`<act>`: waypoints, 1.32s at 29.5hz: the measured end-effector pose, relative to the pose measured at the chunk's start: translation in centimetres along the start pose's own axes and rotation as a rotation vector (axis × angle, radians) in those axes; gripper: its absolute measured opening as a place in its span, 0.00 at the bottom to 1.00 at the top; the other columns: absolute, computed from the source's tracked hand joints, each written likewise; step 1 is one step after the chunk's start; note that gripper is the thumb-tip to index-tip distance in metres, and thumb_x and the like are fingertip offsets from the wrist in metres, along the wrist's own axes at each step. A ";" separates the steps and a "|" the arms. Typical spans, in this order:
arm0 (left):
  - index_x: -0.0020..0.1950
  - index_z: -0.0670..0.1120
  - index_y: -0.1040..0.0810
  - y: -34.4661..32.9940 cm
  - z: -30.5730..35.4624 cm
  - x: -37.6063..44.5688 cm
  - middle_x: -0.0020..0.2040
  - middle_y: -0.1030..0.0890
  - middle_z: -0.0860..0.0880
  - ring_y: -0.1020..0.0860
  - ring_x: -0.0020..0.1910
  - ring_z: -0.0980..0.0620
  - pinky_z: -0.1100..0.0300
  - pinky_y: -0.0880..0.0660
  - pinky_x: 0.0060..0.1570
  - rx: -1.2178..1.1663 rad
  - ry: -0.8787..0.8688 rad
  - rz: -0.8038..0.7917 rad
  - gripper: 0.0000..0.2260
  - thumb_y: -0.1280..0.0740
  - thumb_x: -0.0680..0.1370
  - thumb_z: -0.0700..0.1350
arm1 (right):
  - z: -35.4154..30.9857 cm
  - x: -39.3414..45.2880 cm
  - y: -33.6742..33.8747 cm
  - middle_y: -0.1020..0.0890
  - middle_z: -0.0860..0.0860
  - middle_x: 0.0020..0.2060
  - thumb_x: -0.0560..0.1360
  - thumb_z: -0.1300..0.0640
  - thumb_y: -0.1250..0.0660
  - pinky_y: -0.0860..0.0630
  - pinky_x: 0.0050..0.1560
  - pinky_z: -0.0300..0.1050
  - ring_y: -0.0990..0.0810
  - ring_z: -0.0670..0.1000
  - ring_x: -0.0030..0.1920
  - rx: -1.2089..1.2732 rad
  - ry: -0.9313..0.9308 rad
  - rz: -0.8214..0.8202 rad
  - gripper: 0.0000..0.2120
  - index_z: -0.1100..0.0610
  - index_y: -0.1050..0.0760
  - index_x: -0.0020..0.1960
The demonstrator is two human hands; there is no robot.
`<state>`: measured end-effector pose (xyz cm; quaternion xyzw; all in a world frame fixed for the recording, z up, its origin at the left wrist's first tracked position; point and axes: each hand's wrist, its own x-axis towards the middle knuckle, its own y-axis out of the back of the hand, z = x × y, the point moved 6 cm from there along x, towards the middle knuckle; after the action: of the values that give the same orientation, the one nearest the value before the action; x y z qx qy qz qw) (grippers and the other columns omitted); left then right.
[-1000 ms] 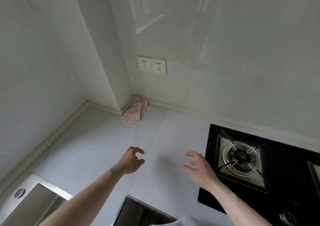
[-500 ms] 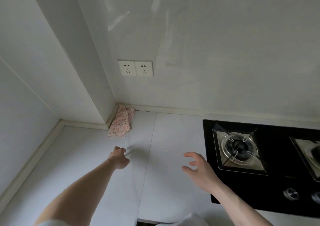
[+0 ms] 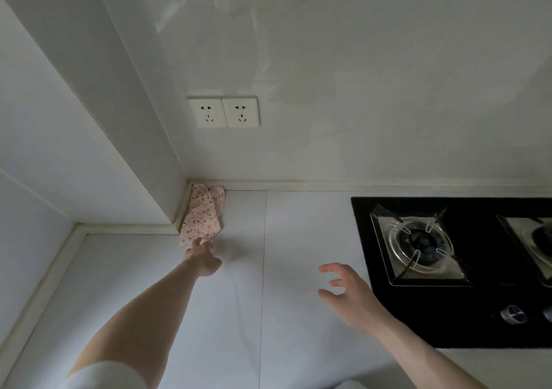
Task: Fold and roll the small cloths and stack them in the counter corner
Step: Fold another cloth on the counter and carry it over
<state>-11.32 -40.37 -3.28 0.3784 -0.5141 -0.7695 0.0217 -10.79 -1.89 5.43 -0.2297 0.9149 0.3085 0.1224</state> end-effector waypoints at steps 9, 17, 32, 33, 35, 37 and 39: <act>0.81 0.48 0.37 0.1 -0.6 2.1 0.79 0.35 0.43 0.37 0.78 0.42 0.53 0.37 0.75 -0.140 -0.002 0.017 0.31 0.38 0.77 0.45 | 0.5 0.2 -0.8 0.29 0.34 0.63 0.77 0.52 0.29 0.22 0.60 0.40 0.24 0.37 0.60 0.009 -0.028 -0.010 0.16 0.36 0.27 0.59; 0.41 0.55 0.16 1.7 1.5 -6.9 0.44 0.13 0.54 0.15 0.46 0.54 0.59 0.21 0.47 -0.529 -0.160 0.398 0.06 0.28 0.77 0.45 | 0.8 -0.9 -0.2 0.28 0.35 0.62 0.77 0.53 0.29 0.22 0.50 0.38 0.22 0.38 0.59 0.068 -0.046 -0.032 0.14 0.37 0.25 0.58; 0.50 0.55 0.17 5.2 8.7 -26.1 0.45 0.17 0.61 0.19 0.46 0.62 0.63 0.21 0.48 -0.373 -0.645 0.418 0.09 0.31 0.78 0.40 | -0.8 -3.7 0.4 0.22 0.37 0.63 0.77 0.53 0.29 0.22 0.55 0.37 0.18 0.38 0.55 0.065 0.079 -0.123 0.17 0.43 0.25 0.65; 0.50 0.55 0.17 5.3 9.0 -26.8 0.46 0.17 0.61 0.18 0.47 0.60 0.63 0.20 0.48 -0.413 -0.664 0.407 0.10 0.32 0.78 0.39 | -0.9 -3.8 0.4 0.22 0.37 0.63 0.77 0.53 0.29 0.23 0.56 0.37 0.18 0.38 0.54 0.062 0.086 -0.124 0.17 0.43 0.25 0.65; 0.49 0.54 0.17 5.3 9.4 -27.8 0.47 0.16 0.59 0.17 0.46 0.56 0.60 0.20 0.48 -0.527 -0.663 0.369 0.10 0.32 0.79 0.38 | -1.1 -4.1 0.3 0.22 0.36 0.62 0.77 0.54 0.28 0.23 0.56 0.37 0.18 0.38 0.54 0.056 0.099 -0.128 0.18 0.43 0.25 0.65; 0.49 0.53 0.17 5.3 9.8 -28.8 0.48 0.16 0.56 0.16 0.44 0.52 0.58 0.19 0.47 -0.624 -0.648 0.329 0.09 0.31 0.80 0.38 | -1.5 -4.6 0.1 0.22 0.36 0.62 0.77 0.54 0.29 0.22 0.54 0.36 0.18 0.37 0.54 0.050 0.117 -0.137 0.19 0.43 0.25 0.66; 0.50 0.53 0.17 5.2 10.4 -29.8 0.49 0.16 0.55 0.16 0.43 0.50 0.58 0.20 0.46 -0.670 -0.649 0.301 0.08 0.31 0.81 0.40 | -1.9 -5.0 0.0 0.23 0.35 0.62 0.77 0.54 0.28 0.22 0.57 0.38 0.20 0.37 0.56 0.030 0.149 -0.141 0.20 0.43 0.26 0.67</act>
<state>1.79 -22.20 19.56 0.0127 -0.2673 -0.9591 0.0919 -6.62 -1.36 8.74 -0.3139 0.9076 0.2674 0.0788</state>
